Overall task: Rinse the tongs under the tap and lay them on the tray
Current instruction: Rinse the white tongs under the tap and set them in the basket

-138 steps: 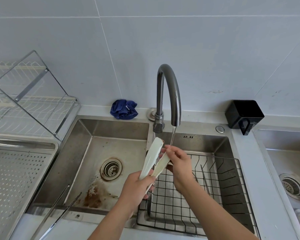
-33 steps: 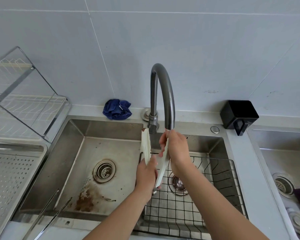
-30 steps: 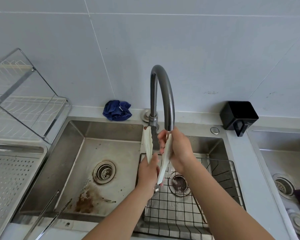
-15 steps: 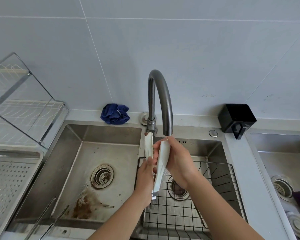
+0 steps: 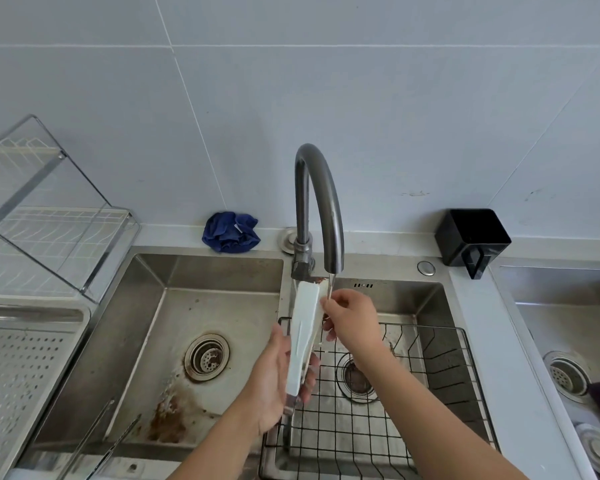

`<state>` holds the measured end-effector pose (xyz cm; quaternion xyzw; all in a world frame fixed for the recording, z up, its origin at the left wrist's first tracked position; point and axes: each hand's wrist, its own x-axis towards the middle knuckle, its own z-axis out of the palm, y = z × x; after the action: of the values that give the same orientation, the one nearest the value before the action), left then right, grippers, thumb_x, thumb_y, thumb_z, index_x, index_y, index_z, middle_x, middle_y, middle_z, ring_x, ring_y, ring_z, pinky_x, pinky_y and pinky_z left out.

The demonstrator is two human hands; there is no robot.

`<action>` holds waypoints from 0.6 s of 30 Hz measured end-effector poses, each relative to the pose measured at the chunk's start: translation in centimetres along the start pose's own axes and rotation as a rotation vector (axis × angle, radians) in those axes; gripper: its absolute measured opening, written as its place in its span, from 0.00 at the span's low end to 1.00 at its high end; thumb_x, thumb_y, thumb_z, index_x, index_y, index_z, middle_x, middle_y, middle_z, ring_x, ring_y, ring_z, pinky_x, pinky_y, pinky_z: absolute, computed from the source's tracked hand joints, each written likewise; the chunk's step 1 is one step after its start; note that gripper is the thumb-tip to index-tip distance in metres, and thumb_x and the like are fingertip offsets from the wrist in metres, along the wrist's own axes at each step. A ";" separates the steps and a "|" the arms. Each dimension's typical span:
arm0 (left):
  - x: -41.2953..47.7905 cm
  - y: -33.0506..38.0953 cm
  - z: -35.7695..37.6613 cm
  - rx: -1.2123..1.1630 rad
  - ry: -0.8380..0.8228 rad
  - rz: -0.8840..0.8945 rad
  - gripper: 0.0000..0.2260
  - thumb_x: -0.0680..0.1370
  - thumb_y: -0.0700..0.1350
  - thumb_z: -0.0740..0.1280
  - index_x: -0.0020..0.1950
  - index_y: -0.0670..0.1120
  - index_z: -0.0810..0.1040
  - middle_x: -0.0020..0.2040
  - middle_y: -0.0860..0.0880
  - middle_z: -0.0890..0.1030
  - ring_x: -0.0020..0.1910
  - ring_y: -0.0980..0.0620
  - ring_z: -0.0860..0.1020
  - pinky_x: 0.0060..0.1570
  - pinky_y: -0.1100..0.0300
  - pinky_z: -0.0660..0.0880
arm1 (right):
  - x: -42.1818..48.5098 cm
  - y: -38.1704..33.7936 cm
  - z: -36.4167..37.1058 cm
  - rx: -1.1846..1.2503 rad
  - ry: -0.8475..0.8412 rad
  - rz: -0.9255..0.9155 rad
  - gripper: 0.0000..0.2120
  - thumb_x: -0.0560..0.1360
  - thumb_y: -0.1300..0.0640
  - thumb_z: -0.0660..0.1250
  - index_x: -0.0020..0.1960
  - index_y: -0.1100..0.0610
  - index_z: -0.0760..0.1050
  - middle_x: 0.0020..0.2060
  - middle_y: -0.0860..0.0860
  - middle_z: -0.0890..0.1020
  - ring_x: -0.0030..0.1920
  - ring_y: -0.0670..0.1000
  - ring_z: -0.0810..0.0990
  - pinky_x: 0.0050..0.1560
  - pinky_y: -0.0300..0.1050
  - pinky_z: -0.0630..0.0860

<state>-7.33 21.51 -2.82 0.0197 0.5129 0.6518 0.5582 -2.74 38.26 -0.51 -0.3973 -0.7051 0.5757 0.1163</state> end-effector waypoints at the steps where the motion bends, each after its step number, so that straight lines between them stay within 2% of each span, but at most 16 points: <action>1: -0.4 0.2 -0.4 0.052 -0.009 0.061 0.40 0.71 0.76 0.58 0.68 0.47 0.77 0.50 0.40 0.81 0.39 0.47 0.78 0.33 0.55 0.74 | 0.1 0.1 0.1 0.035 0.035 0.006 0.08 0.79 0.60 0.67 0.42 0.57 0.81 0.28 0.52 0.83 0.27 0.49 0.82 0.29 0.46 0.82; 3: -1.5 0.4 -0.7 0.233 0.008 0.168 0.42 0.63 0.77 0.67 0.69 0.52 0.75 0.54 0.42 0.82 0.42 0.49 0.79 0.34 0.56 0.74 | 0.1 0.4 0.3 0.093 0.060 0.032 0.07 0.78 0.62 0.66 0.42 0.59 0.81 0.28 0.53 0.84 0.27 0.50 0.83 0.28 0.46 0.82; 4: -1.9 0.3 -0.9 0.324 0.038 0.199 0.40 0.62 0.74 0.72 0.68 0.54 0.75 0.53 0.42 0.82 0.42 0.50 0.79 0.32 0.58 0.72 | -0.1 0.6 0.5 0.125 0.049 0.046 0.07 0.78 0.62 0.67 0.42 0.60 0.80 0.29 0.54 0.84 0.28 0.50 0.84 0.28 0.44 0.81; 6: -2.4 0.1 -1.0 0.430 0.113 0.226 0.25 0.66 0.62 0.77 0.60 0.59 0.79 0.48 0.44 0.81 0.38 0.51 0.77 0.29 0.60 0.71 | -0.6 1.3 0.7 0.207 0.009 0.082 0.05 0.78 0.60 0.69 0.44 0.59 0.80 0.32 0.53 0.85 0.30 0.49 0.84 0.29 0.43 0.80; 8: -2.7 -0.3 -1.2 0.443 0.182 0.224 0.14 0.69 0.55 0.75 0.54 0.63 0.81 0.43 0.49 0.81 0.37 0.52 0.77 0.28 0.62 0.70 | -1.0 1.4 0.9 0.303 -0.020 0.117 0.06 0.78 0.54 0.70 0.49 0.57 0.80 0.37 0.53 0.86 0.34 0.48 0.85 0.31 0.43 0.81; 10: -3.2 -0.6 -1.2 0.446 0.216 0.220 0.12 0.72 0.52 0.73 0.54 0.65 0.81 0.41 0.53 0.81 0.38 0.56 0.78 0.29 0.66 0.71 | -1.0 1.1 1.0 0.361 -0.015 0.148 0.13 0.80 0.47 0.68 0.50 0.57 0.81 0.39 0.52 0.86 0.35 0.49 0.85 0.31 0.43 0.80; 12: -3.6 -0.8 -1.1 0.458 0.218 0.217 0.12 0.73 0.51 0.71 0.53 0.66 0.81 0.39 0.56 0.80 0.38 0.58 0.77 0.30 0.67 0.72 | -1.0 0.6 1.1 0.321 0.023 0.154 0.18 0.81 0.44 0.66 0.47 0.60 0.80 0.35 0.52 0.84 0.34 0.50 0.83 0.28 0.41 0.77; 14: -3.8 -0.8 -0.9 0.477 0.223 0.225 0.12 0.73 0.51 0.70 0.53 0.66 0.81 0.37 0.56 0.80 0.37 0.58 0.77 0.31 0.66 0.74 | -0.8 0.5 1.5 0.238 0.066 0.124 0.20 0.82 0.46 0.64 0.43 0.63 0.77 0.34 0.55 0.79 0.33 0.53 0.80 0.26 0.40 0.74; 16: -4.0 -0.6 -0.7 0.500 0.228 0.243 0.12 0.73 0.52 0.70 0.53 0.65 0.81 0.37 0.55 0.80 0.37 0.58 0.77 0.35 0.66 0.75 | -0.9 0.7 1.7 0.207 0.103 0.098 0.17 0.82 0.51 0.64 0.39 0.61 0.74 0.33 0.56 0.76 0.33 0.55 0.77 0.24 0.41 0.73; 18: -4.3 -0.3 -0.5 0.456 0.263 0.241 0.10 0.72 0.51 0.71 0.50 0.64 0.83 0.39 0.53 0.81 0.35 0.57 0.78 0.30 0.68 0.73 | -0.9 0.9 1.9 0.207 0.099 0.080 0.13 0.82 0.55 0.65 0.39 0.59 0.76 0.32 0.54 0.78 0.31 0.53 0.78 0.25 0.42 0.75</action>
<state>-5.80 17.92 -0.89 0.1210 0.7082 0.5782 0.3867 -2.89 36.29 -1.64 -0.4389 -0.6187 0.6295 0.1681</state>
